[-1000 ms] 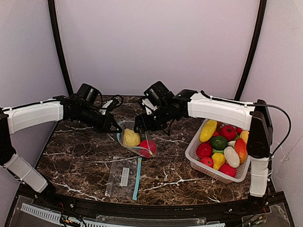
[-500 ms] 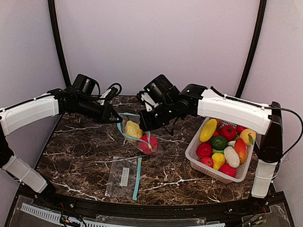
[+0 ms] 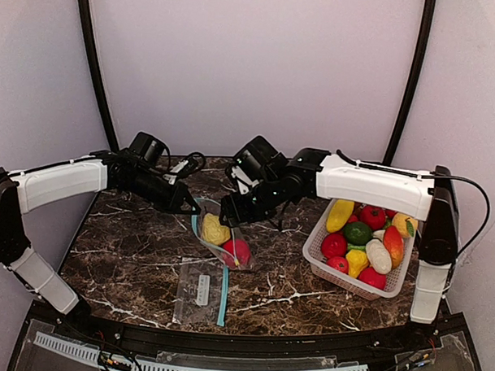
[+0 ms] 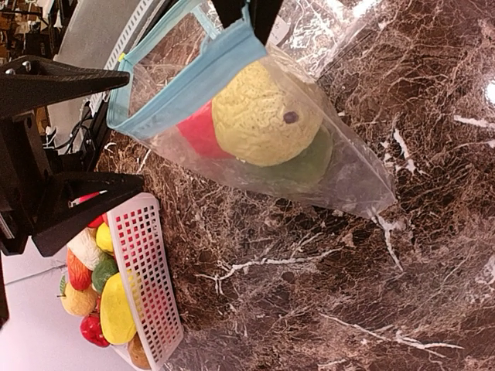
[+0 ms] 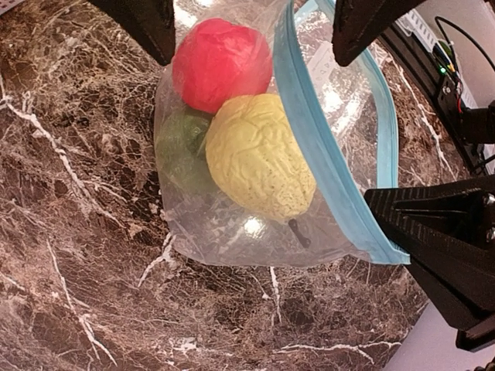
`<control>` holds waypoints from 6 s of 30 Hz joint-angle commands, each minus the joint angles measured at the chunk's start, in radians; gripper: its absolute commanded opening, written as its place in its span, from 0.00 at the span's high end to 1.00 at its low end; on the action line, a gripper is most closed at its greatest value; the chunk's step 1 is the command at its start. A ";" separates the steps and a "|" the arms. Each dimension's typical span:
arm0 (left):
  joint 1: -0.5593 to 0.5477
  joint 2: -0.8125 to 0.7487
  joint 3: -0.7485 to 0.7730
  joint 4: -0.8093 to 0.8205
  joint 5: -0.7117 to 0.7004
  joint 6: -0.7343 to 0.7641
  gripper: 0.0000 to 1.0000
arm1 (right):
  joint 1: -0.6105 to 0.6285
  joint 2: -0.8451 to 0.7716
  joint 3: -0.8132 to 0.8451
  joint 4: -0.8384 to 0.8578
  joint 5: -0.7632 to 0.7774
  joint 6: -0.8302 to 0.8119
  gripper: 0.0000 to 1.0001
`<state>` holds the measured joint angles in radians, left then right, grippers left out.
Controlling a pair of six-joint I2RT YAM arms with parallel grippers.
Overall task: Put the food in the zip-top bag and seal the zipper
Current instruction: Adjust the zipper food storage bag at the center of the board, then place the fake fruit in the bin, then pick up the fake fruit from the bin.
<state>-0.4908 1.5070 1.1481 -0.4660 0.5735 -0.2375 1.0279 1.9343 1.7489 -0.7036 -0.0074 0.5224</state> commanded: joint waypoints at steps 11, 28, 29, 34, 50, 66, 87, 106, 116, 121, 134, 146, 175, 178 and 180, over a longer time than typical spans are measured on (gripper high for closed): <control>0.007 -0.060 0.005 0.063 -0.046 0.087 0.99 | -0.059 -0.379 -0.201 -0.156 0.243 0.022 0.10; 0.007 -0.074 -0.050 0.029 -0.101 0.118 0.99 | -0.400 -0.722 -0.657 -0.290 0.296 0.075 0.05; 0.006 -0.074 -0.049 0.029 -0.103 0.119 0.99 | -0.418 -0.725 -0.673 -0.278 0.291 0.061 0.06; 0.006 -0.074 -0.051 0.023 -0.110 0.125 0.99 | -0.512 -0.724 -0.730 -0.193 0.234 -0.006 0.09; 0.007 -0.077 -0.047 0.015 -0.118 0.134 0.99 | -0.608 -0.575 -0.730 -0.030 0.183 -0.138 0.07; 0.006 -0.088 -0.042 0.009 -0.127 0.145 0.99 | -0.617 -0.515 -0.782 -0.003 0.206 -0.126 0.07; 0.007 -0.090 -0.043 0.008 -0.132 0.147 0.99 | -0.617 -0.645 -0.764 -0.090 0.254 -0.101 0.25; 0.006 -0.099 -0.049 0.048 0.016 0.119 0.99 | -0.130 -0.631 -0.457 0.106 0.012 -0.015 0.29; 0.006 -0.102 -0.061 0.056 0.001 0.104 0.99 | 0.059 -0.299 -0.191 0.226 0.019 0.002 0.31; 0.007 -0.104 -0.060 0.054 -0.006 0.105 0.99 | 0.060 -0.332 -0.204 0.222 0.073 -0.009 0.32; 0.006 -0.099 -0.054 0.036 -0.037 0.120 0.99 | 0.037 -0.630 -0.270 -0.186 0.494 0.118 0.32; 0.006 -0.071 -0.051 0.030 -0.031 0.121 0.99 | -0.291 -0.843 -0.678 -0.252 0.357 0.200 0.29; 0.006 -0.057 -0.049 0.023 -0.035 0.125 0.99 | -0.350 -0.682 -0.726 -0.295 0.322 0.075 0.05; 0.007 -0.057 -0.050 0.022 -0.036 0.125 0.99 | -0.361 -0.675 -0.727 -0.287 0.339 0.054 0.05; 0.006 -0.056 -0.049 0.023 -0.034 0.124 0.99 | -0.369 -0.678 -0.730 -0.271 0.338 0.039 0.06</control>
<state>-0.4889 1.4471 1.1042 -0.4191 0.5369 -0.1265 0.6758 1.2598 1.0286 -0.9764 0.2878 0.5945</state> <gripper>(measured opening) 0.008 0.952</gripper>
